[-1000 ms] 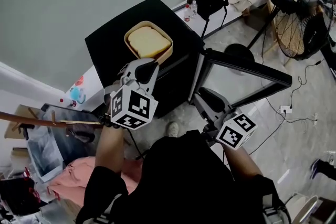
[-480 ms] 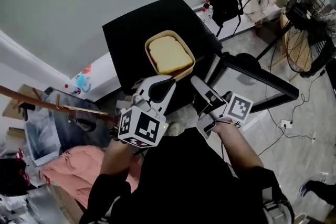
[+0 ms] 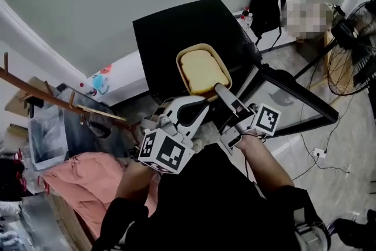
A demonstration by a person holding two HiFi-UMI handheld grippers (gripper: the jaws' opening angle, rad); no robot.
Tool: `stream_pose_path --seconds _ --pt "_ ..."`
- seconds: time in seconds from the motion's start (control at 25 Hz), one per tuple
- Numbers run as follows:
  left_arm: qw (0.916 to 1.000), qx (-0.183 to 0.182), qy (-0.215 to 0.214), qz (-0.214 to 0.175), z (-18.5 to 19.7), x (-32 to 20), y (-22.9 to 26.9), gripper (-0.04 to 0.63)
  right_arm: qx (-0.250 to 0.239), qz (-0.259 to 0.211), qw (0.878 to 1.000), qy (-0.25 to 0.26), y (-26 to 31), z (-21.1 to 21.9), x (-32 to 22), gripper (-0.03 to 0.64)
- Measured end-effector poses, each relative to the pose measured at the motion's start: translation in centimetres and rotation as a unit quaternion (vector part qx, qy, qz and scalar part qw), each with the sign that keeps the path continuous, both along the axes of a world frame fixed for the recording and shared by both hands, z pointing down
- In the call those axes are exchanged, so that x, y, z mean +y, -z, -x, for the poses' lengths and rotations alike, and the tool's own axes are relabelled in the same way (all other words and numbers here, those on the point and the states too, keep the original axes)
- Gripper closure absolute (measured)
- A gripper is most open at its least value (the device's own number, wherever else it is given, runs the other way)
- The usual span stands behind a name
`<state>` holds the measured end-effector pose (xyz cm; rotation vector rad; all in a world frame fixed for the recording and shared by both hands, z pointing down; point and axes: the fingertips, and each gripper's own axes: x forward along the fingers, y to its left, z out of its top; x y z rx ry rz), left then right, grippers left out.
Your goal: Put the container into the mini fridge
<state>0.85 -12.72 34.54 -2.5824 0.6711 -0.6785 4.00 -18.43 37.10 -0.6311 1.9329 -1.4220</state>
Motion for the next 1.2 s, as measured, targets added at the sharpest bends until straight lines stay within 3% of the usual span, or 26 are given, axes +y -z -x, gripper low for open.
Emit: stream_pose_path --seconds 0.12,0.2,0.4,0.64,0.96,1.08,1.2 --pt "0.9999 0.009 0.002 0.004 0.0 0.9 -0.1 0.560 0.004 0.001 1.000 0.001 -0.1 0.0 0.3 0.316" --pt "0.9999 0.017 0.004 0.001 0.0 1.3 -0.1 0.560 0.000 0.003 1.000 0.007 -0.2 -0.1 0.6 0.373" --pt "0.9988 0.048 0.004 -0.005 -0.4 2.4 0.1 0.556 -0.028 -0.005 0.999 0.017 0.0 -0.7 1.7 0.391" --pt "0.9864 0.160 -0.032 0.020 -1.5 4.5 1.9 0.488 -0.026 -0.017 1.000 0.004 -0.1 -3.0 3.6 0.393" --pt "0.9829 0.170 -0.063 0.031 -3.3 7.6 0.2 0.479 -0.034 -0.025 0.999 -0.004 -0.9 -6.5 6.8 0.393" --pt "0.9811 0.176 -0.059 0.056 -3.4 8.3 -1.4 0.479 -0.031 -0.021 0.999 -0.013 -1.8 -7.8 8.0 0.393" --pt "0.9726 0.207 -0.040 0.099 -3.3 8.3 -2.7 0.479 -0.018 -0.014 1.000 -0.021 -3.1 -8.9 8.7 0.393"
